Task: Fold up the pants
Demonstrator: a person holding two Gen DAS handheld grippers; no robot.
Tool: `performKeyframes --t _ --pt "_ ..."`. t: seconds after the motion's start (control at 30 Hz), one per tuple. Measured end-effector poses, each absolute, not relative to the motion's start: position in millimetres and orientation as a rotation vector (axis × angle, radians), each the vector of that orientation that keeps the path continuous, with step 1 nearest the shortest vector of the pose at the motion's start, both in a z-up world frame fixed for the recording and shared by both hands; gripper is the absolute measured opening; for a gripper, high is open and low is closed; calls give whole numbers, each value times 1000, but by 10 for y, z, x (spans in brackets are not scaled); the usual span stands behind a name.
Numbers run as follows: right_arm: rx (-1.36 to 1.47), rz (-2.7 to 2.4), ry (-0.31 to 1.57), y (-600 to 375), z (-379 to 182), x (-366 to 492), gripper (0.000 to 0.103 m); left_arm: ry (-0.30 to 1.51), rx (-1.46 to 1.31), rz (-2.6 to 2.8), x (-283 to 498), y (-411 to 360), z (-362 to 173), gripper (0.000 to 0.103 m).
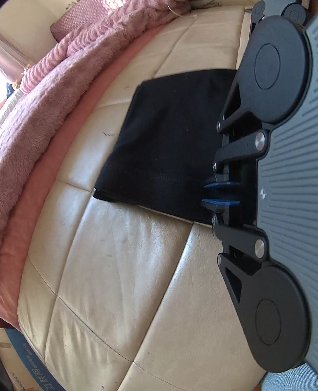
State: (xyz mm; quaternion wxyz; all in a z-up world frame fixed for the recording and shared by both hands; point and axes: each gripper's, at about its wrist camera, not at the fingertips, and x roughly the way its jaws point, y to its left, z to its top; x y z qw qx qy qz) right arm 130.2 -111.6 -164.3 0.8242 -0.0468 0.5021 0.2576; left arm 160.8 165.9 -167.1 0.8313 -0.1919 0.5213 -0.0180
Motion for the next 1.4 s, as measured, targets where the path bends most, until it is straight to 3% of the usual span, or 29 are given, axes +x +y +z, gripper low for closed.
performKeyframes --t 0.2,0.23,0.27,0.33,0.37,0.4,0.43,0.6,1.1,1.23,1.3,1.4 --pt "-48 549 1075 -1177 -1634 1377 3 1080 -382 0 1595 1675 -1589 15" --pt "-21 553 1076 -1232 -1590 1389 3 1052 -390 -5 1575 1698 -1540 21" --pt "16 558 1068 -1288 -1541 1402 6 1019 -403 -15 1557 1729 -1487 33" --pt "84 559 1034 -1407 -1448 1442 18 964 -437 -28 1559 1807 -1446 55" --pt "123 555 1019 -1475 -1438 1488 30 943 -463 -34 1585 1850 -1444 61" --pt "167 539 1012 -1547 -1448 1545 41 925 -487 -46 1617 1887 -1458 62" --pt "211 517 1013 -1625 -1472 1606 45 918 -507 -65 1656 1920 -1489 65" --pt "441 438 1044 -1952 -1681 1845 49 954 -624 -126 1902 2079 -1720 71" --pt "634 481 1088 -1908 -2027 2308 47 982 -601 -180 2176 2020 -1959 71" --pt "625 487 1093 -1844 -2067 2424 44 975 -602 -200 2218 2012 -1971 61" --pt "630 484 1097 -1858 -2092 2445 37 975 -608 -215 2233 2011 -1982 49" --pt "644 494 1099 -1882 -2115 2465 25 966 -594 -213 2249 1979 -1969 41"
